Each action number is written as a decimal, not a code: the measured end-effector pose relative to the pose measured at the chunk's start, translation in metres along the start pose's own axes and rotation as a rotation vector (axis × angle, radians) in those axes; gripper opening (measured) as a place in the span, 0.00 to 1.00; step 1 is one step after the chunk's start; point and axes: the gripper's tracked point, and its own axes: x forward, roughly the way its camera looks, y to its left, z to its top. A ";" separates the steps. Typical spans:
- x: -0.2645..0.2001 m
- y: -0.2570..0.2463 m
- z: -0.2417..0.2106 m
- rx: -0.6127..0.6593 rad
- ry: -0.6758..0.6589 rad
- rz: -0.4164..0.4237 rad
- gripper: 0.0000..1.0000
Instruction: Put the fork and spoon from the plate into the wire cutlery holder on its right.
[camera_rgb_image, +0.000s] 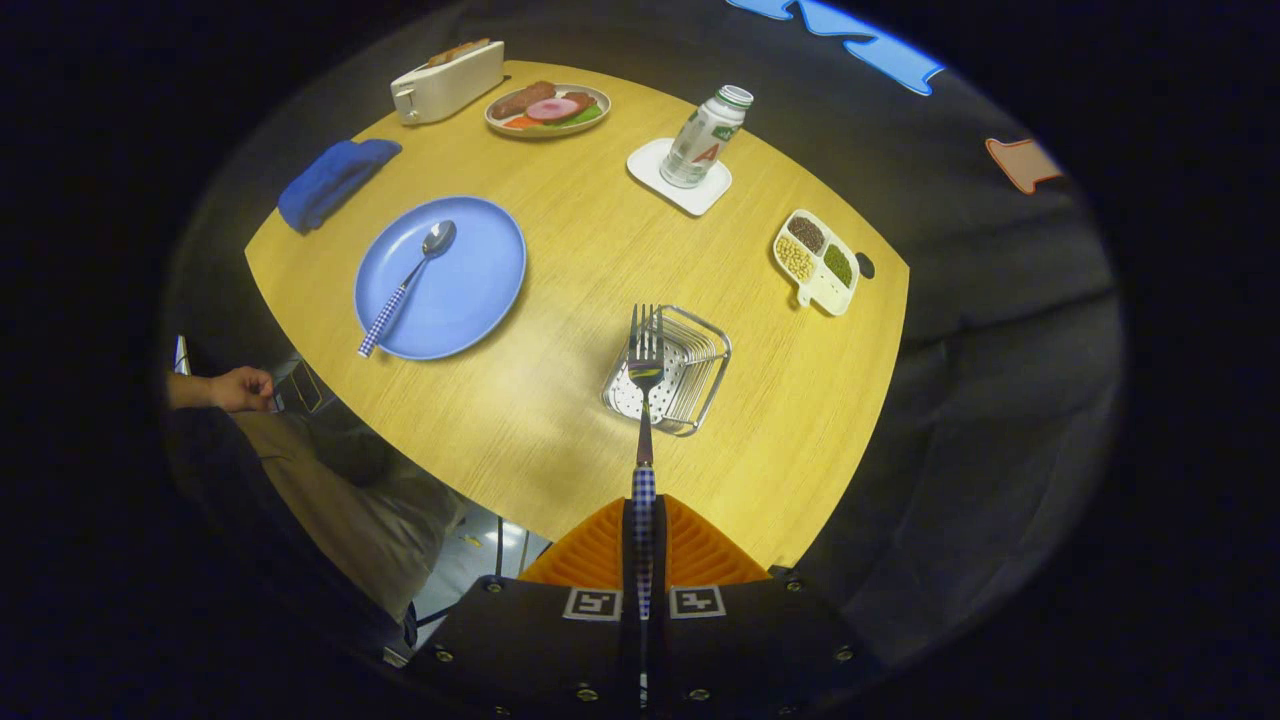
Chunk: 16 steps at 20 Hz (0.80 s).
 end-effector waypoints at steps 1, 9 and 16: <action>0.001 -0.004 -0.003 0.003 0.021 0.002 0.03; 0.024 -0.012 -0.005 0.087 0.176 0.101 0.03; 0.047 -0.022 0.004 0.059 0.314 0.156 0.03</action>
